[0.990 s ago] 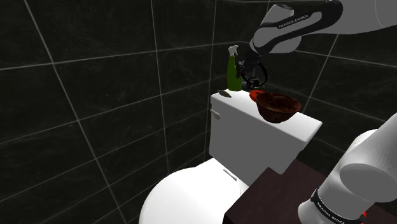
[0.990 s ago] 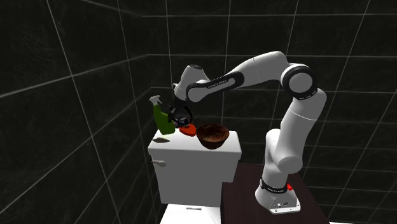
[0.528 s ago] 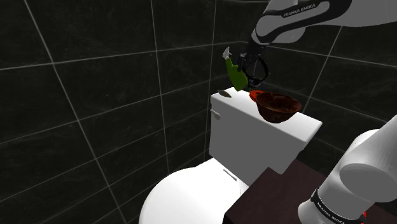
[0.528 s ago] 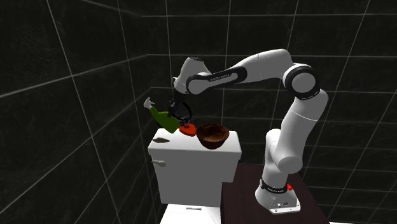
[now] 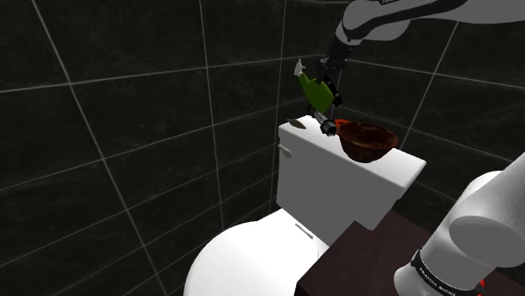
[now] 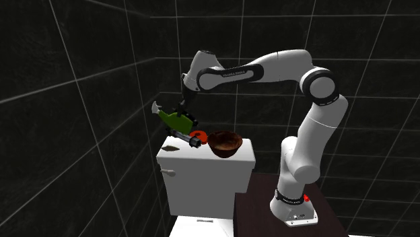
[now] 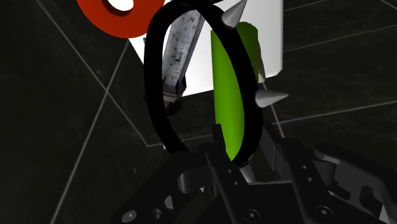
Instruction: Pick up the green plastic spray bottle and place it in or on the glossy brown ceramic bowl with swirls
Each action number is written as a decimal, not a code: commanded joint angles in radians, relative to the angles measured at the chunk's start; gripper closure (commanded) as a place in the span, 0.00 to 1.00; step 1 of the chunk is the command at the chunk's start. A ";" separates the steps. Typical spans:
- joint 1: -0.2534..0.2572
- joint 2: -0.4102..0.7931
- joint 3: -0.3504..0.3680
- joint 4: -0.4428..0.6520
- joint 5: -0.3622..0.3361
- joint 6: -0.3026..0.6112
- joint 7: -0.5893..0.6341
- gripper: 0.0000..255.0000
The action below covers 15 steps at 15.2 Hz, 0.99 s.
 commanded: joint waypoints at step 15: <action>-0.023 -0.239 0.031 -0.097 -0.052 -0.128 0.030 1.00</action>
